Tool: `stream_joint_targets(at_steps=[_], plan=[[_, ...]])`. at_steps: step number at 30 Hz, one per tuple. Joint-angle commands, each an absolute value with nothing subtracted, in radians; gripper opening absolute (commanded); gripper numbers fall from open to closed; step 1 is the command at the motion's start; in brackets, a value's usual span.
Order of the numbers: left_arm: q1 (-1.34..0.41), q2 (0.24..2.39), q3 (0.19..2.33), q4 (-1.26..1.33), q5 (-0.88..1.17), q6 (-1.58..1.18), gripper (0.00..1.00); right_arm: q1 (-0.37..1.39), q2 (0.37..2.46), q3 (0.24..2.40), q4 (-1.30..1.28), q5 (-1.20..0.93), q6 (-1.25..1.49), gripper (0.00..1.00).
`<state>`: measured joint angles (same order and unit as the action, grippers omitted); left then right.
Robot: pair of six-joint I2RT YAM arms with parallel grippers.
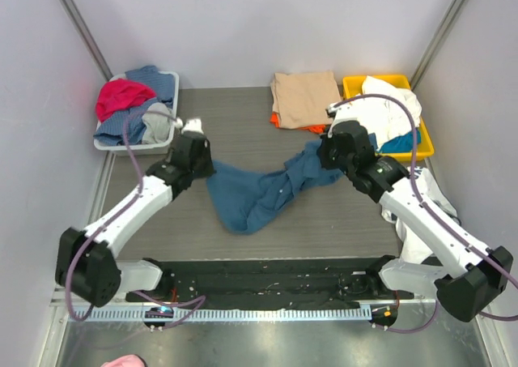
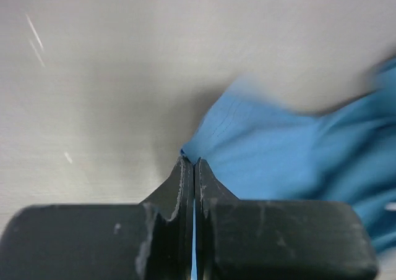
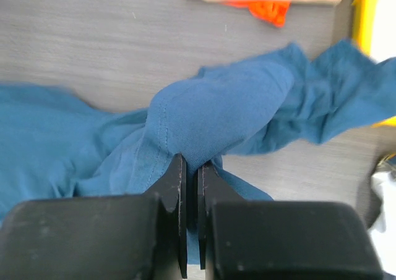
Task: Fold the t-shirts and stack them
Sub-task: Flatten the tshirt out
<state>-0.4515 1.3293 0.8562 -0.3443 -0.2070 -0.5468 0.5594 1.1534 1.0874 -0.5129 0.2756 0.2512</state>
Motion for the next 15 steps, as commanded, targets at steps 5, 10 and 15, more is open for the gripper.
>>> stream_joint_targets(at_steps=[5,10,15], plan=[[-0.448,1.088,1.383,-0.659,-0.354,-0.373,0.0,0.56,1.054,1.418,-0.492,0.235,0.143,0.01],[-0.448,1.036,1.545,-0.761,-0.371,-0.354,0.0,0.56,1.039,1.558,-0.567,0.149,0.138,0.01],[-0.446,0.973,1.67,-0.859,-0.406,-0.348,0.0,0.558,0.956,1.624,-0.618,0.066,0.17,0.01]])
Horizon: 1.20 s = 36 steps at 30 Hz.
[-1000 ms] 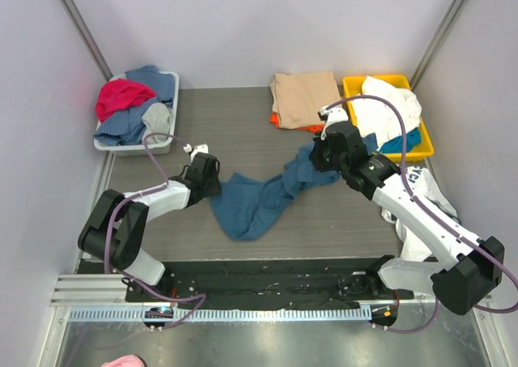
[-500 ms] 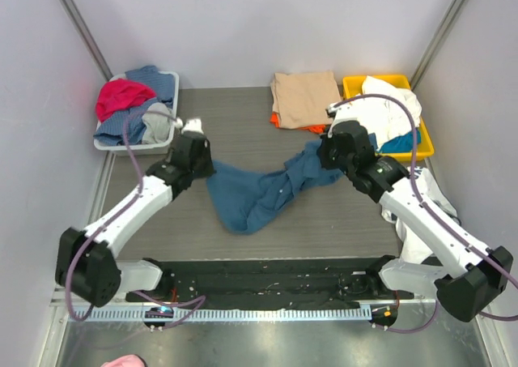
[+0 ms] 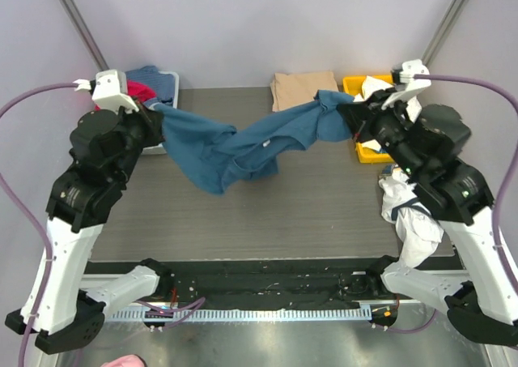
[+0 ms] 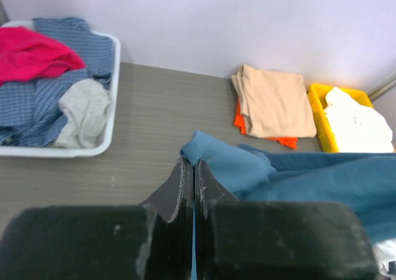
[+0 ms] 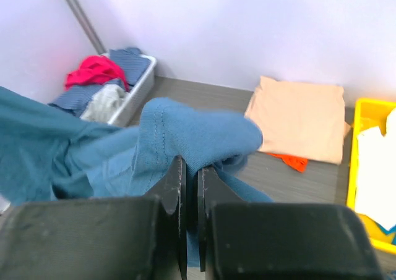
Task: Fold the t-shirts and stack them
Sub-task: Flatten the tshirt out
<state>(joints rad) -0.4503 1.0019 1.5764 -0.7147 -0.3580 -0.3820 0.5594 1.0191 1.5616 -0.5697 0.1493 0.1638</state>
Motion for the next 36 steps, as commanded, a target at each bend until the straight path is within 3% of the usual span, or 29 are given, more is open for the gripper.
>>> stream_joint_targets(at_steps=[1,6,18,25,30,36], plan=[[-0.448,0.959,1.687,-0.876,-0.408,-0.348,0.0,0.558,0.942,1.631,-0.647,0.051,0.182,0.01],[-0.448,0.885,1.718,-0.954,-0.426,-0.374,0.0,0.56,0.871,1.621,-0.724,-0.052,0.215,0.01],[-0.446,0.847,1.68,-0.97,-0.502,-0.356,0.0,0.56,0.87,1.537,-0.738,0.13,0.23,0.01],[-0.448,0.905,1.605,-0.841,-0.528,-0.31,0.0,0.56,0.986,1.488,-0.66,0.264,0.213,0.01],[-0.434,1.023,1.571,-0.685,-0.56,-0.249,0.0,0.545,1.193,1.518,-0.497,0.301,0.161,0.01],[-0.27,1.244,1.839,-0.653,-0.382,-0.247,0.0,0.431,1.431,1.846,-0.388,0.192,0.166,0.01]])
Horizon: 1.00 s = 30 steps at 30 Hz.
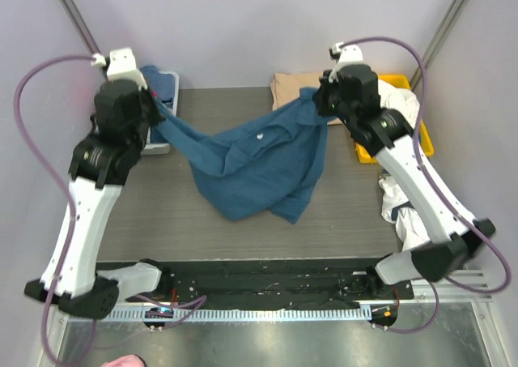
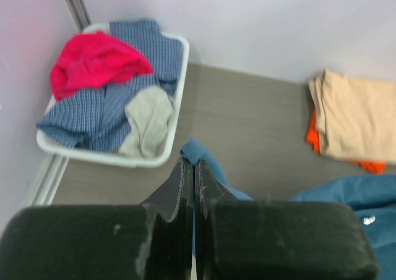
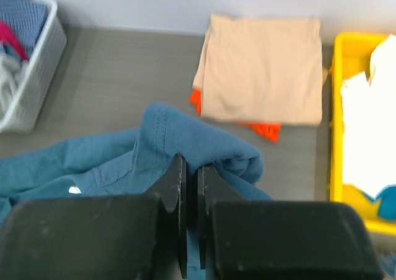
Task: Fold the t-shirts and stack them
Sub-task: Flatten the tshirt out
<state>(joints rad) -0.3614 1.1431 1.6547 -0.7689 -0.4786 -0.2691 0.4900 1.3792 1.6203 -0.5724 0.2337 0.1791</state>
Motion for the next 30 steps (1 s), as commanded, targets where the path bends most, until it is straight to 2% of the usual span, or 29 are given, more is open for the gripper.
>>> stream_joint_targets(at_steps=[1,5,8,11,17,20,24,27,30], plan=[[-0.264,1.291,1.941,-0.66,-0.376,-0.247,0.0,0.423,1.439,1.879,-0.381,0.177,0.172,0.01],[-0.264,1.341,2.144,-0.667,-0.37,-0.232,0.0,0.413,1.413,1.965,-0.342,0.126,0.153,0.01],[-0.264,1.26,2.11,-0.599,-0.347,-0.264,0.0,0.413,1.306,1.886,-0.26,0.091,0.149,0.01],[-0.262,1.072,1.823,-0.464,-0.351,-0.314,0.0,0.413,1.168,1.711,-0.212,0.08,0.173,0.01],[-0.264,0.734,1.254,-0.468,-0.405,-0.457,0.0,0.414,0.962,1.304,-0.287,0.023,0.29,0.01],[-0.264,0.655,1.045,-0.544,-0.371,-0.595,0.0,0.414,0.925,1.05,-0.322,-0.042,0.382,0.01],[-0.264,0.595,0.733,-0.545,-0.247,-0.774,0.0,0.414,0.942,0.821,-0.339,-0.119,0.545,0.01],[-0.264,0.574,0.62,-0.532,-0.199,-0.847,0.0,0.422,0.953,0.704,-0.364,-0.136,0.623,0.01],[-0.265,0.546,0.598,-0.551,-0.227,-0.839,0.0,0.439,0.91,0.646,-0.403,-0.1,0.689,0.01]])
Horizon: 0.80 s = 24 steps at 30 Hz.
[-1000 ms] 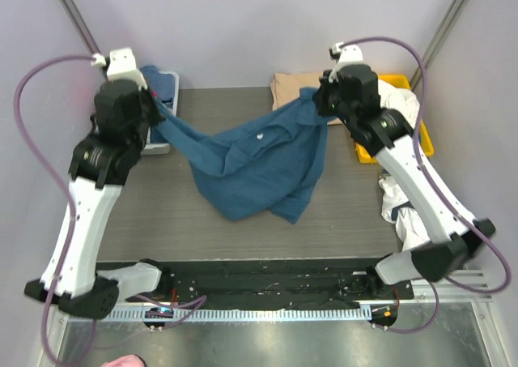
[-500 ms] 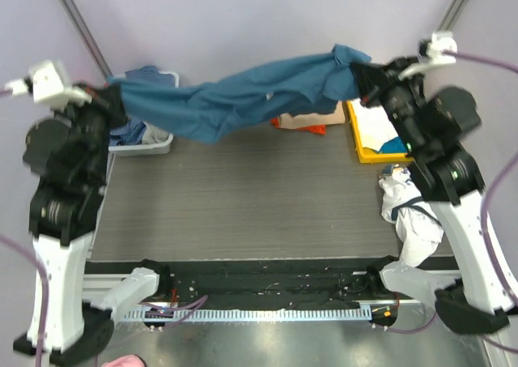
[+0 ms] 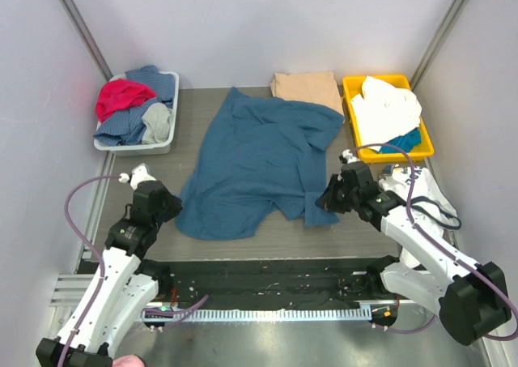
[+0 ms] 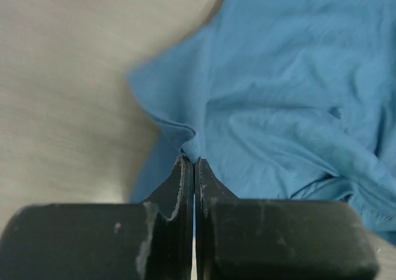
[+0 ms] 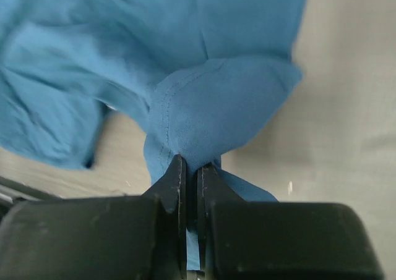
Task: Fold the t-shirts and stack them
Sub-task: Flatten the tshirt out
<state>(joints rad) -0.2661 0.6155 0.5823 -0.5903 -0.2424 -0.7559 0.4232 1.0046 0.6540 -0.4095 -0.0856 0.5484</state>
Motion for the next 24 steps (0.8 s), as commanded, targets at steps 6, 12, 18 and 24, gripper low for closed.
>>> stream_joint_targets(at_steps=[6,12,18,24], plan=[[-0.265,0.546,0.615,-0.607,-0.276,-0.796,0.0,0.442,0.884,0.652,-0.527,-0.071,0.712,0.01],[-0.264,0.586,0.609,-0.586,-0.294,-0.785,0.0,0.451,0.888,0.663,-0.595,-0.063,0.713,0.01],[-0.265,0.612,0.638,-0.591,-0.325,-0.758,0.0,0.454,0.867,0.655,-0.649,-0.017,0.703,0.02],[-0.265,0.606,0.647,-0.617,-0.333,-0.744,0.0,0.453,0.853,0.698,-0.718,0.092,0.701,0.55]])
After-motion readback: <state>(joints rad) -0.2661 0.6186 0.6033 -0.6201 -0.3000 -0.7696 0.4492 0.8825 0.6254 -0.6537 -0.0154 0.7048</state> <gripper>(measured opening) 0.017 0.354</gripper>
